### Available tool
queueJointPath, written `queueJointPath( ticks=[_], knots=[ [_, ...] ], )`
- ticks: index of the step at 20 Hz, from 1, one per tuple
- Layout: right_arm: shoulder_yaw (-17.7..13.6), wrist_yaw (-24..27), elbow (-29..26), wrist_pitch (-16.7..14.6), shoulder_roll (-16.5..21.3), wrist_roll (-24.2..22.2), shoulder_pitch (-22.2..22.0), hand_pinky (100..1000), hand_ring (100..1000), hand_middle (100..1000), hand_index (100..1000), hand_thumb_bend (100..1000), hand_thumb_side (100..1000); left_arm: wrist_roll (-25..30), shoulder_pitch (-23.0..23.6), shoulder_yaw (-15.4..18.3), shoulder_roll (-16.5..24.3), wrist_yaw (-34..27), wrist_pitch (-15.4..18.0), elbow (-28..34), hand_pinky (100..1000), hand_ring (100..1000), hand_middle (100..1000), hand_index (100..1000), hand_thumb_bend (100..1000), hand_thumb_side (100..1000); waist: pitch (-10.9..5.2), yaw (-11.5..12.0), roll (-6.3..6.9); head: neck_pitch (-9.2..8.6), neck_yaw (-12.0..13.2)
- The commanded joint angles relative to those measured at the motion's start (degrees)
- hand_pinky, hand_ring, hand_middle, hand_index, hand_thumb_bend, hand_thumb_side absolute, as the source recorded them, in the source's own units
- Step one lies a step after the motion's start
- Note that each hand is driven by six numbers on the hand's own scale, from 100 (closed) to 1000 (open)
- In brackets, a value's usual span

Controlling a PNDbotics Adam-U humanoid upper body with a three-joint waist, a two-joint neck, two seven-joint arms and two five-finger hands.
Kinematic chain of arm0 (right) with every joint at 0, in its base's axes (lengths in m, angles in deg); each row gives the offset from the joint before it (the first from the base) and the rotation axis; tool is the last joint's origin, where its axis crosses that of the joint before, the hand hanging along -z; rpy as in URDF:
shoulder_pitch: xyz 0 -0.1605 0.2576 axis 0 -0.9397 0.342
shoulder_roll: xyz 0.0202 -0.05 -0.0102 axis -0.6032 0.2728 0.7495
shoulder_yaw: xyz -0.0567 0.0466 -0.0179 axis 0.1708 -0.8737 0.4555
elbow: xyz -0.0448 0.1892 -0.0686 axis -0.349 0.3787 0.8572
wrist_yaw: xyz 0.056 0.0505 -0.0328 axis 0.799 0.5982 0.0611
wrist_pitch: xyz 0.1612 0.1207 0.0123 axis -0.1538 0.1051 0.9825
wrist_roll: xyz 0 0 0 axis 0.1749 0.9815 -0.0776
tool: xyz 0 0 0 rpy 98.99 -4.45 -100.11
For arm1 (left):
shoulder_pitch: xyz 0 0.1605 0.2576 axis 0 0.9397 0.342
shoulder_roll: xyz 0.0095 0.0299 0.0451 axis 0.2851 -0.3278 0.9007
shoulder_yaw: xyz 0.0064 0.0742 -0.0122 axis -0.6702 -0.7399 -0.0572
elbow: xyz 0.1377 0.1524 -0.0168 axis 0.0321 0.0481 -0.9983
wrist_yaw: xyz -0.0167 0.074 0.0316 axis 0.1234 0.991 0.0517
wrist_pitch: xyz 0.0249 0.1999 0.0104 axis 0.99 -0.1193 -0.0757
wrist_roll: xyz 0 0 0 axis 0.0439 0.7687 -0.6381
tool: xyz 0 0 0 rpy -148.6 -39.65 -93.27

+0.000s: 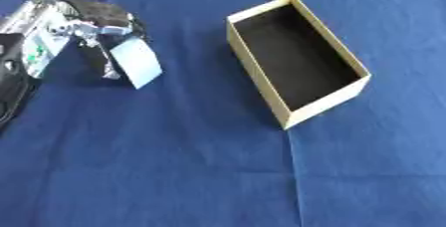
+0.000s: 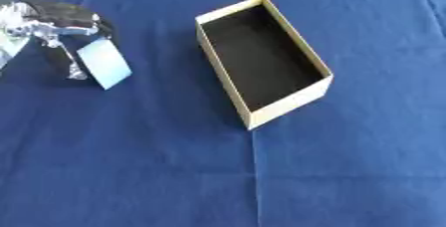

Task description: Pick up objects on the table and place them in the box.

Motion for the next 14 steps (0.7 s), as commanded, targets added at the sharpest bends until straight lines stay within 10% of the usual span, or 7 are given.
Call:
queueJointPath(
  ticks=[1,14],
  knots=[
    [-0.56,0.02,-0.63,0.26,1.05,0.14,0.38,689,800,649,810,100,980,15.21,-1.31,0.48,2.14,-0.45,13.65,2.53,712,761,607,507,380,210,-0.39,0.06,0.56,-0.26,-0.21],
    [-0.74,0.39,-0.63,-0.05,1.35,0.25,0.63,688,798,648,808,100,979,13.10,-4.22,5.94,0.99,-4.55,4.72,11.72,684,710,571,462,199,159,-0.79,0.29,0.32,-0.24,-0.37]
  ],
)
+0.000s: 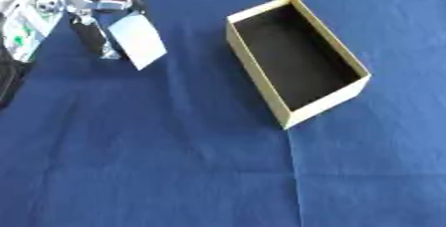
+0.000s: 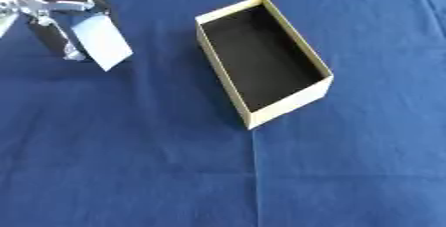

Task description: Pick up objects on the table and place them in the box.

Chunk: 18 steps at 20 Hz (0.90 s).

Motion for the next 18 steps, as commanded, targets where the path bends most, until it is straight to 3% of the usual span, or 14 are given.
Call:
queueJointPath(
  ticks=[1,10,15,18],
  knots=[
    [-0.60,0.44,-0.63,-0.20,1.39,-0.01,0.69,688,798,648,808,100,979,9.58,-2.49,2.55,-0.37,-2.37,7.08,2.44,681,704,566,460,190,156,-0.84,-0.16,0.31,-0.25,0.10],
    [-0.81,1.36,-0.63,-0.58,1.53,-0.08,1.79,687,797,649,807,100,977,6.35,-7.14,4.44,-9.03,-2.04,2.68,2.74,671,688,563,473,146,161,-1.03,-1.08,0.26,-0.77,1.04],
    [-0.46,2.49,-0.63,-1.10,1.47,-0.69,3.65,686,795,652,806,100,977,-1.41,-8.97,5.77,-15.91,4.16,-0.28,2.33,660,670,555,487,157,223,-1.05,-2.47,-0.07,-1.17,2.10],
    [-0.09,3.45,-0.63,-1.20,0.94,-1.35,5.09,686,795,652,806,100,975,-6.51,-9.50,6.68,-20.11,8.81,-2.82,1.04,656,654,534,460,125,197,-0.97,-3.62,-0.27,-1.67,3.17]
  ],
)
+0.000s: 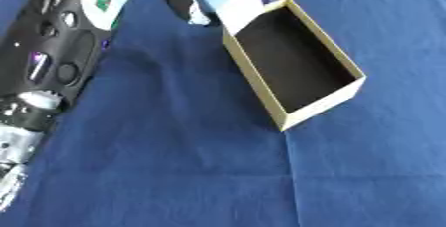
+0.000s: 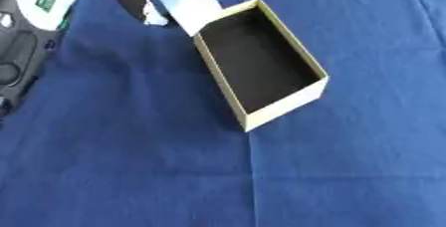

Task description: Pick up objects on the table and place them in the box.

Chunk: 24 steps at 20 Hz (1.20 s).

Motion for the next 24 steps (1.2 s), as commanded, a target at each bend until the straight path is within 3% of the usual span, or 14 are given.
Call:
queueJointPath(
  ticks=[1,5,12,21,24],
  knots=[
    [-0.01,1.45,-0.63,-0.20,0.73,-0.76,1.78,685,794,652,805,100,981,-4.93,-1.90,1.63,-3.75,5.16,-2.26,-0.57,649,645,522,444,100,170,-0.92,-0.82,-0.36,-1.08,1.23],
    [0.29,2.74,-0.63,-0.28,-0.01,-1.60,3.62,685,795,653,805,100,974,-9.30,-1.73,1.97,-8.78,12.95,-6.16,-3.53,644,640,516,438,100,166,-0.65,-2.58,-0.62,-1.59,2.93],
    [0.67,3.98,-0.63,0.07,-1.35,-2.50,5.47,687,797,652,806,100,971,-12.39,-0.07,1.32,-14.65,23.71,-12.50,-7.01,649,651,525,447,100,184,-0.13,-4.49,-0.53,-2.04,5.54],
    [0.85,3.94,-0.63,0.65,-2.38,-2.84,5.33,690,801,649,807,100,971,-12.13,1.70,0.66,-15.95,32.32,-16.18,-10.08,641,671,539,456,100,185,0.44,-5.46,-0.26,-2.07,6.16],
    [0.94,3.68,-0.63,0.82,-2.64,-2.76,5.21,691,803,648,808,100,970,-11.37,1.80,0.68,-16.07,34.75,-15.44,-10.99,645,680,547,471,100,171,0.72,-5.49,-0.12,-2.12,6.02]
  ],
)
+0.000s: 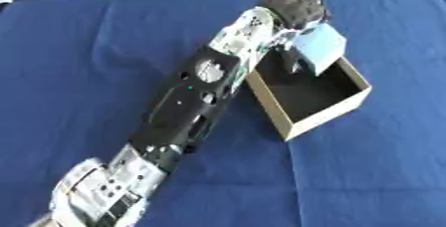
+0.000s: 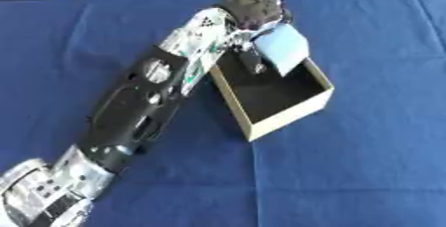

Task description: Pick up objects on the table and place them in the box.

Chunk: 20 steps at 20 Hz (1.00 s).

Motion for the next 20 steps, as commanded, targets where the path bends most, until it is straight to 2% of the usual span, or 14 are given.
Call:
queueJointPath(
  ticks=[1,3,7,9,10,11,12,13,14,15,16,17,19,20],
  knots=[
    [-0.13,-0.46,-0.63,0.32,0.81,0.03,0.36,691,804,648,808,100,969,1.01,-0.87,0.05,-0.15,1.99,0.92,-0.23,646,683,552,483,100,167,-0.07,-0.14,-0.07,-0.66,0.02],
    [-0.05,-0.57,-0.63,0.48,0.60,0.10,0.34,691,804,647,808,100,969,2.66,-0.83,-0.03,-0.25,1.81,2.42,-0.67,648,690,560,504,100,165,0.10,-0.14,0.02,-0.64,0.02],
    [-0.06,-0.74,-0.63,0.57,0.47,0.34,0.25,690,804,646,808,100,967,6.63,-0.59,-0.08,-0.21,1.30,4.63,-1.24,667,727,609,604,100,175,0.31,-0.30,0.15,-0.61,-0.02],
    [-0.11,-0.78,-0.63,0.59,0.44,0.54,0.18,690,804,646,807,100,966,8.30,-0.56,-0.05,-0.14,1.39,5.23,-1.32,682,749,646,671,159,205,0.31,-0.34,0.20,-0.59,-0.01],
    [-0.12,-0.80,-0.63,0.62,0.43,0.61,0.16,690,804,644,806,100,965,9.09,-0.57,-0.05,-0.09,1.49,5.47,-1.31,702,783,702,739,253,241,0.28,-0.34,0.23,-0.60,-0.05],
    [-0.12,-0.79,-0.63,0.61,0.41,0.66,0.16,690,804,644,806,100,965,9.86,-0.59,-0.08,-0.03,1.65,5.68,-1.27,705,788,709,747,266,245,0.26,-0.36,0.26,-0.58,-0.08],
    [-0.12,-0.75,-0.63,0.60,0.39,0.71,0.17,690,804,644,806,100,964,10.78,-0.57,-0.14,0.05,1.90,5.87,-1.30,733,825,750,807,385,283,0.23,-0.37,0.28,-0.58,-0.09],
    [-0.13,-0.70,-0.63,0.60,0.38,0.77,0.18,689,804,644,806,100,964,11.77,-0.58,-0.14,0.09,2.18,5.99,-1.33,736,829,754,814,396,283,0.20,-0.40,0.30,-0.58,-0.12],
    [-0.15,-0.65,-0.63,0.60,0.37,0.85,0.19,689,804,644,806,100,963,12.66,-0.61,-0.08,0.17,2.50,5.96,-1.27,766,876,804,881,481,319,0.17,-0.40,0.31,-0.52,-0.16],
    [-0.15,-0.61,-0.63,0.61,0.36,0.90,0.19,689,804,643,806,100,963,13.38,-0.63,-0.02,0.21,2.79,5.85,-1.12,772,885,816,898,503,329,0.15,-0.40,0.32,-0.46,-0.18],
    [-0.14,-0.59,-0.63,0.62,0.35,0.91,0.17,689,804,643,805,100,963,13.91,-0.68,0.02,0.30,3.14,5.61,-0.92,791,915,847,944,634,396,0.14,-0.40,0.33,-0.36,-0.20],
    [-0.13,-0.59,-0.63,0.64,0.33,0.92,0.14,689,804,642,805,100,963,14.32,-0.74,0.03,0.39,3.70,5.11,-0.64,797,924,858,956,683,416,0.12,-0.39,0.34,-0.21,-0.19],
    [-0.11,-0.58,-0.63,0.67,0.27,0.92,0.14,689,804,642,805,100,962,14.36,-0.84,-0.05,0.53,5.24,3.82,0.18,823,959,899,1000,842,459,0.14,-0.41,0.35,0.00,-0.09],
    [-0.09,-0.58,-0.63,0.69,0.26,0.91,0.13,689,804,642,805,100,963,14.33,-0.84,-0.11,0.59,6.19,3.24,0.45,835,972,909,1000,881,453,0.14,-0.43,0.35,0.12,-0.05]
  ],
)
